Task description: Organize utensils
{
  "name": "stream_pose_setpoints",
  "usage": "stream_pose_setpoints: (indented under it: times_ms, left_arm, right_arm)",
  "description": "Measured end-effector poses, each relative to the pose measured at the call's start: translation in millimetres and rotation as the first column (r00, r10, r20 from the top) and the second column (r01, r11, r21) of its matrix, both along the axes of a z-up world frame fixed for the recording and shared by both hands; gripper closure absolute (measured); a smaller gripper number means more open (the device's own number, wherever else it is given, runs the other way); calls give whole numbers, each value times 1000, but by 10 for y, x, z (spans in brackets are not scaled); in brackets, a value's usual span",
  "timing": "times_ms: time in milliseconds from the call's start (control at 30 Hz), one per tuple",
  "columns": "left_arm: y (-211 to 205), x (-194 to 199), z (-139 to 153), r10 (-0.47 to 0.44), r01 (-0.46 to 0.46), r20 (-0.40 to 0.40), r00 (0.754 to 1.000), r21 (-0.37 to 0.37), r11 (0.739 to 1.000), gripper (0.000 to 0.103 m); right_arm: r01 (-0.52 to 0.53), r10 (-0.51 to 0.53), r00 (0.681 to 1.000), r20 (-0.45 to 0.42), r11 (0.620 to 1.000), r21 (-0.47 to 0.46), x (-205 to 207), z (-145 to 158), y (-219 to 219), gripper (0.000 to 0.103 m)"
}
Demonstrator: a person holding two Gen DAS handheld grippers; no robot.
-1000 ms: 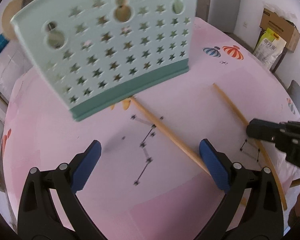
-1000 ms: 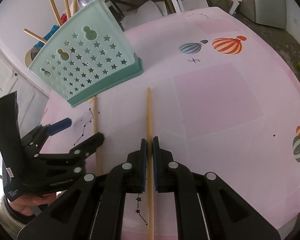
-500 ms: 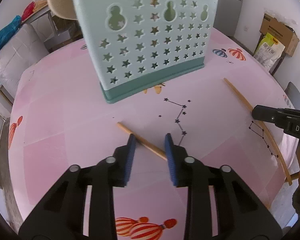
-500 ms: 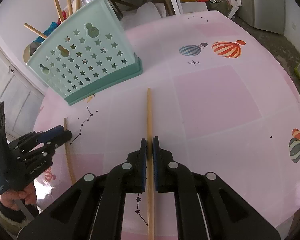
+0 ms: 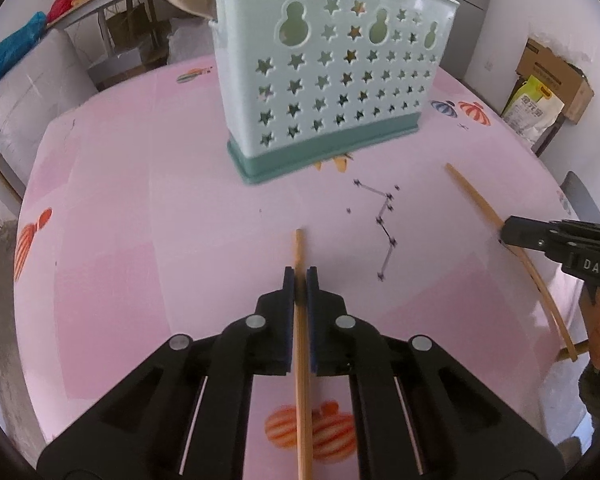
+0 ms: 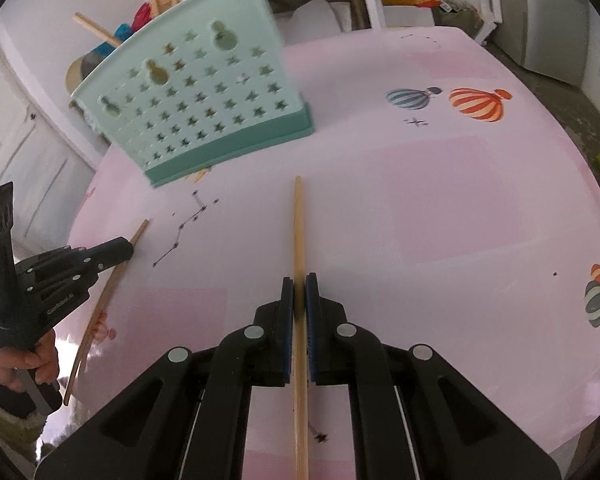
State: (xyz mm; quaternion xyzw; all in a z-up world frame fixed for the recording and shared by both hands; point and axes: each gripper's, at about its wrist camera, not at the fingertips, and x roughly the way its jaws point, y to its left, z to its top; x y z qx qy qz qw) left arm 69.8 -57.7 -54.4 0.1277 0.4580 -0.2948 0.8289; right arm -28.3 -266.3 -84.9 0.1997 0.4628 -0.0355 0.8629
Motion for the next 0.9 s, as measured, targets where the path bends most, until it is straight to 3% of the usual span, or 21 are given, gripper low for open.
stream_pose_setpoints:
  times_ms: [233, 400, 700, 900]
  left_arm:
    - [13, -41, 6, 5, -5, -21, 1000, 22, 1000, 94]
    - [11, -53, 30, 6, -4, -47, 999, 46, 999, 88]
    - [-8, -123, 20, -31, 34, -28, 999, 110, 993, 87]
    - [-34, -92, 19, -42, 44, -20, 999, 110, 993, 89]
  right_arm:
    - [-76, 77, 996, -36, 997, 24, 64, 27, 55, 95]
    - [-102, 103, 994, -45, 994, 27, 129, 48, 65, 86]
    - [-160, 155, 985, -75, 985, -63, 282, 87, 212, 84]
    - [-179, 166, 981, -98, 975, -132, 411, 99, 317, 84]
